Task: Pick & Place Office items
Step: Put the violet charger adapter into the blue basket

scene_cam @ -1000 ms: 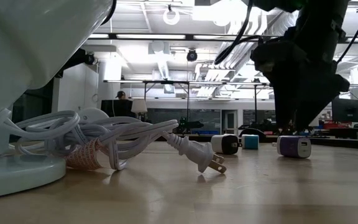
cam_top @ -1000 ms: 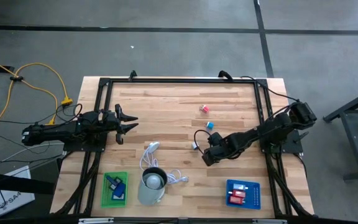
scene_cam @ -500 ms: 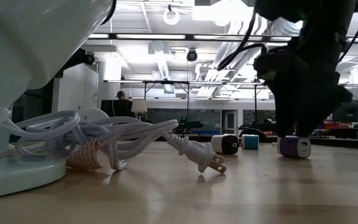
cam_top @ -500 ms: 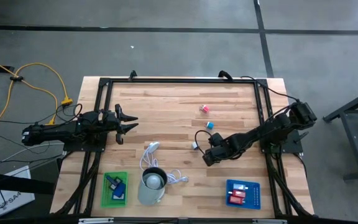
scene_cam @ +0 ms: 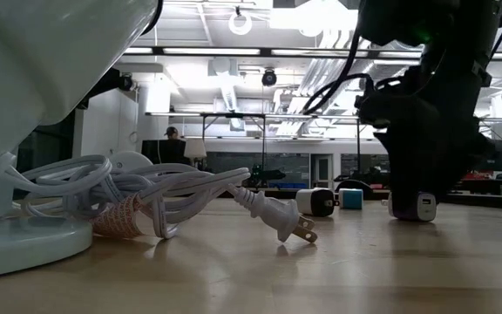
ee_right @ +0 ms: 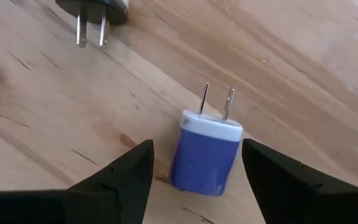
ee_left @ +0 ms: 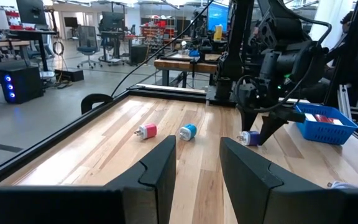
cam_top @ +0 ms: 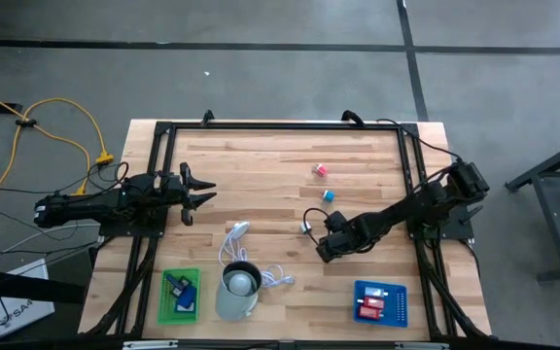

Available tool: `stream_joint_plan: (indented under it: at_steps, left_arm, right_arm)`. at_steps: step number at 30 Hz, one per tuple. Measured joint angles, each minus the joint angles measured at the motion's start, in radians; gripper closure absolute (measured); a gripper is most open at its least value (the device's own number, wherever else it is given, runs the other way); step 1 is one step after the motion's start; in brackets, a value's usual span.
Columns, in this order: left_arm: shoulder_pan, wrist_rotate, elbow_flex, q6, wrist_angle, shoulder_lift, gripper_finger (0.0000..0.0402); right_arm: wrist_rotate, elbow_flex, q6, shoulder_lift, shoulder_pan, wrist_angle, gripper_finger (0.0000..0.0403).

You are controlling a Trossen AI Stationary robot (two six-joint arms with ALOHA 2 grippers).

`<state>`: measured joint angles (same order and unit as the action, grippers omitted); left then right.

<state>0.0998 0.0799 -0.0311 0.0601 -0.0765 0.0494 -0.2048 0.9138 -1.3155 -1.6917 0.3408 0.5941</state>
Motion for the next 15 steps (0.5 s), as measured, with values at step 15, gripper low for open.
stream_joint_plan:
  at_steps: [15]
  left_arm:
    - [0.0,0.0,0.0,0.0,0.0,0.0,0.0281]
  right_arm:
    - [-0.028,0.001,0.003,-0.001,0.0,0.0,0.0246]
